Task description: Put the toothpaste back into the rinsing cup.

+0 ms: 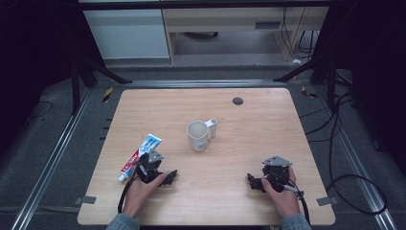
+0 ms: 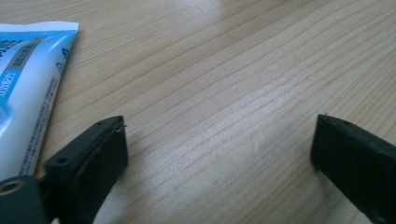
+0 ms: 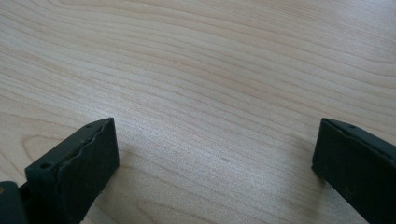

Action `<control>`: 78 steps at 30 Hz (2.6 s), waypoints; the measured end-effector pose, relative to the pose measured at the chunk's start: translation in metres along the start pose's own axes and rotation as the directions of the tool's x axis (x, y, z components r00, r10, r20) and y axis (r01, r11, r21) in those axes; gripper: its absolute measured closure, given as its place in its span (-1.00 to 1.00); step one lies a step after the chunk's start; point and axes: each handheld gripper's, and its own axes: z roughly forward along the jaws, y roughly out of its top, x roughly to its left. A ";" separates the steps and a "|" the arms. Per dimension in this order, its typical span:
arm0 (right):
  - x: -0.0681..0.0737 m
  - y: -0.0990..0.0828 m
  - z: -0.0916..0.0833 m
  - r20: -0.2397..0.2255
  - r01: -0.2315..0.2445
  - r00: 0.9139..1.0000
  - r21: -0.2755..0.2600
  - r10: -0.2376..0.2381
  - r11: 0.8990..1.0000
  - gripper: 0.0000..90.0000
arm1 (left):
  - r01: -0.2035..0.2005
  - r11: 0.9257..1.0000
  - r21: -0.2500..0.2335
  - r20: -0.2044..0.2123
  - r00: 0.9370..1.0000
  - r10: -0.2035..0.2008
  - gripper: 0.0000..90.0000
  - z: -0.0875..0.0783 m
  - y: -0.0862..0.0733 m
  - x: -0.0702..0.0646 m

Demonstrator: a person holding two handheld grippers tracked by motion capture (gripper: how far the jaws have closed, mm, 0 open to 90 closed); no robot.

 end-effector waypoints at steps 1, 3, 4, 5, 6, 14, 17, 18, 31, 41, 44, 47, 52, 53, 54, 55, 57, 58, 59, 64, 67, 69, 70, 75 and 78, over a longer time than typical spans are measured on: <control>0.000 0.000 0.000 -0.001 0.000 1.000 0.000 0.000 1.000 -0.98 | -0.004 1.000 0.000 -0.003 1.000 0.004 -0.82 -0.003 0.002 0.000; 0.000 0.000 0.000 -0.001 0.002 1.000 0.001 -0.002 1.000 -0.99 | -0.003 1.000 0.014 -0.003 1.000 0.003 -0.86 -0.010 0.008 0.000; 0.000 0.001 0.001 -0.001 0.004 1.000 0.000 -0.004 1.000 -0.99 | -0.004 1.000 0.022 0.001 1.000 0.004 -0.86 -0.015 0.011 0.001; 0.000 0.001 0.001 -0.005 -0.005 1.000 0.002 0.005 1.000 -0.99 | -0.008 0.999 0.032 0.003 1.000 0.008 -0.85 -0.020 0.015 0.001; 0.000 0.002 0.002 -0.002 0.005 1.000 -0.001 -0.005 1.000 -0.99 | -0.008 0.999 0.032 0.003 1.000 0.008 -0.85 -0.020 0.015 0.001; 0.000 0.003 0.003 -0.003 0.004 1.000 0.000 -0.004 1.000 -0.99 | 0.047 0.996 0.076 -0.009 0.999 -0.046 -0.73 -0.055 0.041 0.034; 0.000 0.003 0.003 -0.003 0.003 1.000 0.000 -0.003 1.000 -0.99 | 0.061 0.992 0.111 -0.031 0.998 -0.058 -0.66 -0.062 0.048 0.048; 0.000 0.003 0.003 -0.002 0.003 1.000 0.000 -0.003 1.000 -0.99 | 0.061 0.992 0.111 -0.031 0.998 -0.058 -0.66 -0.062 0.048 0.048; 0.000 0.003 0.003 -0.001 0.005 1.000 0.000 -0.005 1.000 -0.99 | 0.090 0.962 0.257 -0.062 0.995 -0.076 -0.60 -0.058 0.062 0.103; 0.000 0.003 0.003 -0.002 0.004 1.000 0.000 -0.004 1.000 -0.99 | 0.098 0.929 0.356 -0.048 0.995 -0.087 -0.43 -0.037 0.065 0.111; 0.000 0.003 0.003 -0.003 0.004 1.000 0.000 -0.004 1.000 -0.99 | 0.080 0.920 0.384 -0.045 0.997 -0.068 -0.42 -0.030 0.069 0.110; 0.000 0.003 0.003 -0.003 0.004 1.000 0.000 -0.004 1.000 -0.99 | 0.066 0.905 0.420 -0.041 0.998 -0.053 -0.41 -0.021 0.073 0.110; 0.000 0.003 0.003 -0.003 0.005 1.000 0.000 -0.005 1.000 -0.99 | 0.054 0.879 0.473 -0.039 0.998 -0.041 -0.41 -0.007 0.073 0.109; 0.000 0.003 0.003 -0.003 0.005 1.000 0.000 -0.005 1.000 -0.99 | 0.054 0.879 0.473 -0.039 0.998 -0.041 -0.40 -0.007 0.073 0.109; 0.000 0.003 0.003 -0.003 0.005 1.000 0.000 -0.005 1.000 -0.99 | 0.057 0.876 0.479 -0.038 0.998 -0.044 -0.40 -0.004 0.073 0.109; 0.000 0.003 0.003 -0.003 0.004 1.000 0.000 -0.004 1.000 -0.99 | 0.060 0.873 0.483 -0.036 0.998 -0.049 -0.40 -0.003 0.073 0.109; 0.000 0.003 0.003 -0.003 0.004 1.000 0.000 -0.004 1.000 -0.99 | 0.062 0.871 0.487 -0.037 0.998 -0.050 -0.38 -0.002 0.073 0.109; 0.000 0.003 0.003 -0.003 0.004 1.000 0.000 -0.004 1.000 -0.99 | 0.062 0.870 0.489 -0.038 0.998 -0.050 -0.38 0.000 0.073 0.109; 0.000 0.003 0.003 -0.003 0.005 1.000 0.000 -0.005 1.000 -0.99 | 0.060 0.865 0.498 -0.037 0.998 -0.048 -0.37 0.002 0.072 0.109; 0.000 0.003 0.003 -0.003 0.004 1.000 0.000 -0.004 1.000 -0.99 | 0.054 0.851 0.522 -0.033 0.999 -0.043 -0.33 0.008 0.070 0.109; 0.000 0.003 0.003 -0.003 0.004 1.000 0.000 -0.004 1.000 -0.99 | 0.065 0.848 0.526 -0.040 0.998 -0.051 -0.28 0.012 0.067 0.111; 0.000 0.003 0.003 -0.003 0.004 1.000 0.000 -0.004 1.000 -0.99 | 0.070 0.847 0.528 -0.037 0.998 -0.059 -0.25 0.013 0.066 0.111; 0.000 0.003 0.003 -0.003 0.004 1.000 0.000 -0.004 1.000 -0.99 | 0.070 0.847 0.528 -0.037 0.998 -0.059 -0.23 0.013 0.066 0.111; 0.000 0.003 0.003 -0.003 0.005 1.000 0.000 -0.005 1.000 -0.99 | 0.086 0.849 0.521 -0.028 0.996 -0.084 -0.14 0.014 0.065 0.111; 0.000 0.003 0.003 -0.003 0.005 1.000 0.000 -0.005 1.000 -0.99 | 0.081 0.851 0.519 -0.027 0.997 -0.078 -0.09 0.014 0.066 0.110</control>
